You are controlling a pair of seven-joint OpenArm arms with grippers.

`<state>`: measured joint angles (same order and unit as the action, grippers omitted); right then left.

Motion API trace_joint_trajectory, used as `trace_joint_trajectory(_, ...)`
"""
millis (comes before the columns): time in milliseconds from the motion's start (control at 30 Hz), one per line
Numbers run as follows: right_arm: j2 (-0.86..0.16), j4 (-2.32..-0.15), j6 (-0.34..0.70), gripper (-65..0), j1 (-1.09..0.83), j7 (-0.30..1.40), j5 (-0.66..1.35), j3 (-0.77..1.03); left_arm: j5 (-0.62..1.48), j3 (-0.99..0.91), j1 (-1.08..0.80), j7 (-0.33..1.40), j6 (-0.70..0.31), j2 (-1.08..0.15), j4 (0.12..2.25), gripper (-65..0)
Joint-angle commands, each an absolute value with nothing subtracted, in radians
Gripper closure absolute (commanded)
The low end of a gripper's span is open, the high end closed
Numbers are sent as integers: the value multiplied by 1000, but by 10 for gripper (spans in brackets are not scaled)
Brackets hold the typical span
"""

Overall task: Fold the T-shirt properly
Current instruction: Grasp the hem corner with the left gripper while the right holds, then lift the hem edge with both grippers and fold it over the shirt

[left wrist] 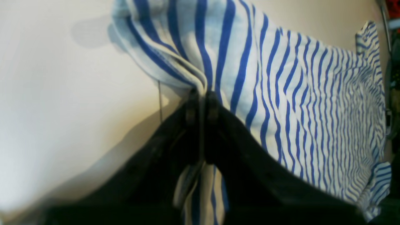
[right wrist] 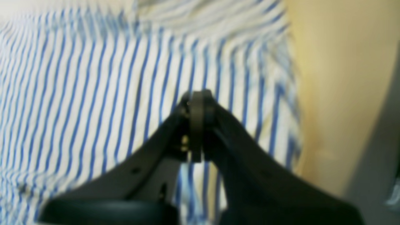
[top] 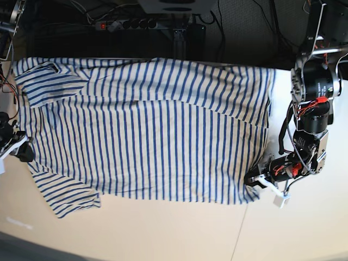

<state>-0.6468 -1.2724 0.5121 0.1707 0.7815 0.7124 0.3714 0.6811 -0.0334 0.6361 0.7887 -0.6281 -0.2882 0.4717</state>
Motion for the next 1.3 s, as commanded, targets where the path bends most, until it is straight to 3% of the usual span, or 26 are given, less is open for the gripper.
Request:
trace_joint_trajectory(0, -682, -1241, 579, 0, 239, 737, 694, 375, 653, -32, 654, 825, -649, -297, 478, 0)
trace_joint_trajectory(167, -687, -910, 572, 0, 506, 621, 625, 371, 653, -32, 653, 859, -648, -297, 478, 0)
trace_joint_trajectory(200, -686, -838, 572, -43, 554, 599, 610, 371, 653, -32, 653, 866, -648, -297, 478, 0)
trace_joint_trajectory(300, -686, -618, 572, -263, 676, 535, 574, 371, 653, -32, 653, 880, -648, -297, 478, 0)
trace_joint_trajectory(367, -684, -479, 569, -328, 737, 486, 548, 371, 653, -32, 654, 886, -648, -297, 478, 0)
trace_joint_trajectory(600, -678, -181, 511, -330, 805, 396, 474, 371, 654, -32, 654, 890, -648, -304, 478, 0)
trace_joint_trajectory(833, -668, -160, 511, -330, 753, 395, 423, 371, 680, -32, 654, 887, -648, -305, 478, 0)
trace_joint_trajectory(1267, -527, -168, 523, -326, 736, 362, 265, 371, 690, -32, 662, 887, -648, -305, 478, 0)
